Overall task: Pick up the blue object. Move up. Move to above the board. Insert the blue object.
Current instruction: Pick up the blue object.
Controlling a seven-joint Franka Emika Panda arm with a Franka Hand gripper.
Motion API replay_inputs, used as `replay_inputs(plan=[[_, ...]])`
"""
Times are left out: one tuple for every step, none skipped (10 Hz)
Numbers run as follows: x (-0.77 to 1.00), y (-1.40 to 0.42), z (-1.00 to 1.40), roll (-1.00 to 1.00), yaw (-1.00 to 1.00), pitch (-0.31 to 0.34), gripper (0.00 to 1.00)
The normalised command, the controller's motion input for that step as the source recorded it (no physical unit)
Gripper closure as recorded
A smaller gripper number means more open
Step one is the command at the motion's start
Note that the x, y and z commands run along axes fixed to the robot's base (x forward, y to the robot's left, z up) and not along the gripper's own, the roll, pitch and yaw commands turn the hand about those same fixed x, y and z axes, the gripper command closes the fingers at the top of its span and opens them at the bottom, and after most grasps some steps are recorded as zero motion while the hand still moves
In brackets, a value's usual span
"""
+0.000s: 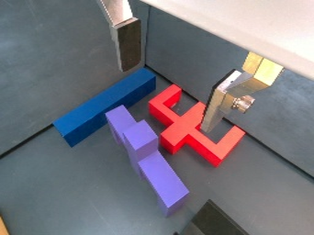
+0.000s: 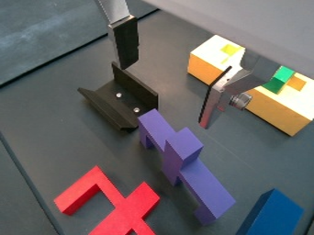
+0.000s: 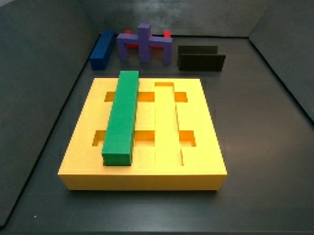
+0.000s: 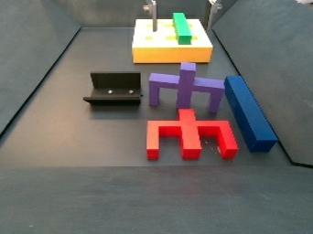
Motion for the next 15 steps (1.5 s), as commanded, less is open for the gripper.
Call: replay_inputs(plan=[[0.00,-0.02,0.00,0.00,0.00,0.000,0.00],[0.00,0.00,-0.02,0.00,0.00,0.000,0.00],[-0.23,0.15,-0.13,-0.05,-0.14,-0.089,0.00],[-0.79,0.36,-0.47,-0.19,-0.17,-0.267,0.00],[-0.93,0.42,-0.55,-0.13,-0.10,-0.237,0.00],[-0.97,0.42,-0.62,-0.08,-0.08,-0.236,0.00],[-0.98,0.39,-0.77,-0.07,-0.07,-0.253,0.00],[-1.00,0.25,-0.76,-0.01,-0.05,-0.267,0.00],[-0.88,0.03,-0.58,0.01,-0.11,-0.221,0.00],[-0.68,-0.10,-0.45,0.08,-0.24,-0.109,0.00],[-0.59,-0.11,-0.41,0.07,-0.24,-0.093,0.00],[-0.49,0.00,-0.29,0.02,-0.21,-0.089,0.00],[-0.28,0.00,-0.23,0.00,-0.06,-0.107,0.00],[0.00,-0.06,-0.24,0.00,0.13,-0.059,0.00],[0.00,-0.13,-0.34,0.02,0.16,-0.044,0.00]])
